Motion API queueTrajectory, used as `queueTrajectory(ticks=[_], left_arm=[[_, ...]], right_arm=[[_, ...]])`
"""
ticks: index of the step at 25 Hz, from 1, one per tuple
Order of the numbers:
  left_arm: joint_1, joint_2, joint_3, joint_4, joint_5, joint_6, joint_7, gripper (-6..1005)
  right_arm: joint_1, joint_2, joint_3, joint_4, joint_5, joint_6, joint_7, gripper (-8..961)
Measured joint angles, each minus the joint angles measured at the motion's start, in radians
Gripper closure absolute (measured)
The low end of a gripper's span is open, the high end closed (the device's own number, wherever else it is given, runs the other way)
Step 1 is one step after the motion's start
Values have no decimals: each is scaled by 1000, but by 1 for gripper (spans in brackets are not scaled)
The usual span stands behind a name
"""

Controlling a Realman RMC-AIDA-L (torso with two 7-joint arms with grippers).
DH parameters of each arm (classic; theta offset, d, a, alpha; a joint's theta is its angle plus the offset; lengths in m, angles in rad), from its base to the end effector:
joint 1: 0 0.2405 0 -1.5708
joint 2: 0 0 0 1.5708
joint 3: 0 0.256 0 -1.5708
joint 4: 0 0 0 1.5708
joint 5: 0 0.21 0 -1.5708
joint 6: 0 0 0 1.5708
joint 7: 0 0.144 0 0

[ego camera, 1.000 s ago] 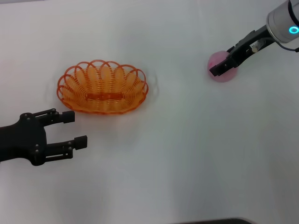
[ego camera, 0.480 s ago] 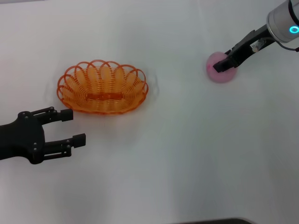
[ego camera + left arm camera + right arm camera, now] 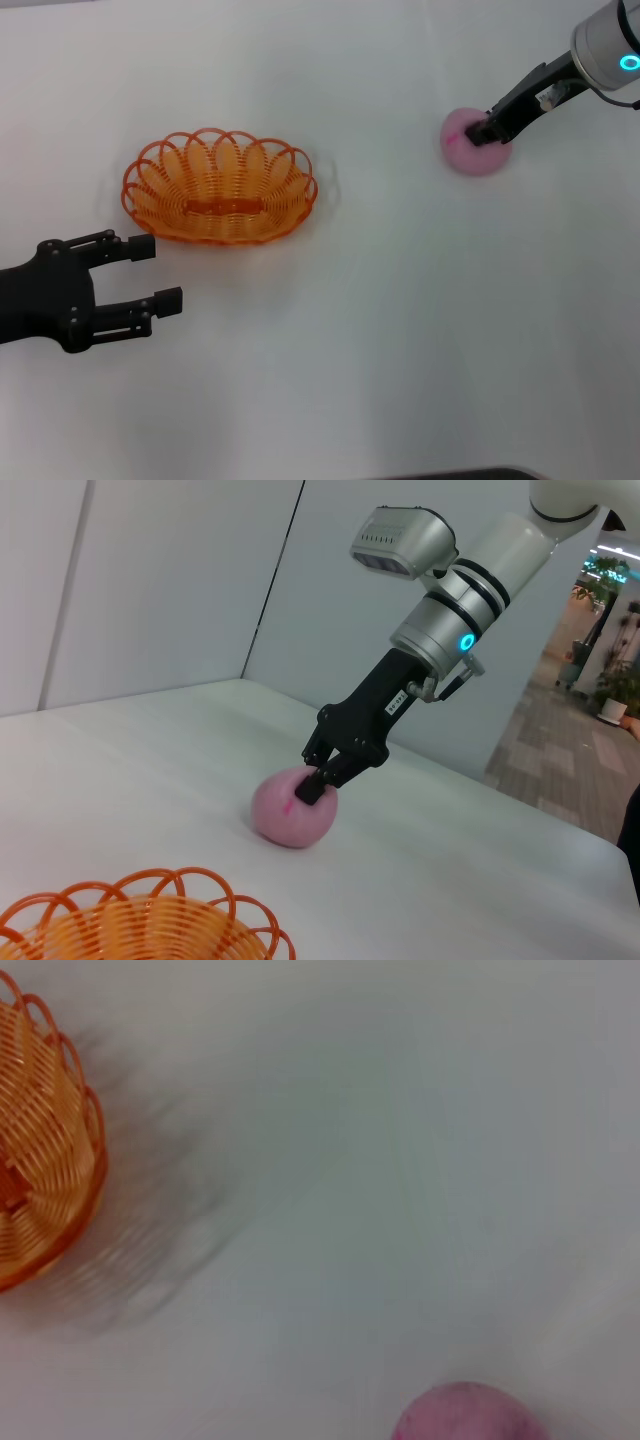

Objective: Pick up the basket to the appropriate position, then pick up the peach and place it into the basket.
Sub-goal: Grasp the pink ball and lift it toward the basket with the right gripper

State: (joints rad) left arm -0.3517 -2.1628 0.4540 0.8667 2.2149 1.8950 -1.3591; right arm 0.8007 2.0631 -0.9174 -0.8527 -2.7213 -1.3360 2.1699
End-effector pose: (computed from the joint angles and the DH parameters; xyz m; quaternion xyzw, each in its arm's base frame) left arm -0.2950 0.2464 0.0175 -0.9327 -0.2438 -0.2514 0.0862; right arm 0.2379 0.4083 0.0114 -0.9122 0.3324 -0.1355 0.1976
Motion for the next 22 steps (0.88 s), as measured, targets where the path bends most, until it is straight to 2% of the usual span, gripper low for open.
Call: queueTrajectory(ticks=[5, 7, 13, 22], left_arm=[[1, 0, 0, 1, 0, 5, 0, 202], [2, 0, -7, 2, 0, 5, 0, 202], [7, 3, -50, 4, -10, 5, 0, 201], [16, 3, -80, 7, -11, 6, 0, 202]], right_arm=[[0, 0, 0, 0, 1, 2, -1, 750], [-1, 0, 1, -1, 3, 3, -1, 827], [-2, 0, 14, -16, 28, 2, 0, 846], [-26, 0, 17, -143, 201, -36, -3, 845]])
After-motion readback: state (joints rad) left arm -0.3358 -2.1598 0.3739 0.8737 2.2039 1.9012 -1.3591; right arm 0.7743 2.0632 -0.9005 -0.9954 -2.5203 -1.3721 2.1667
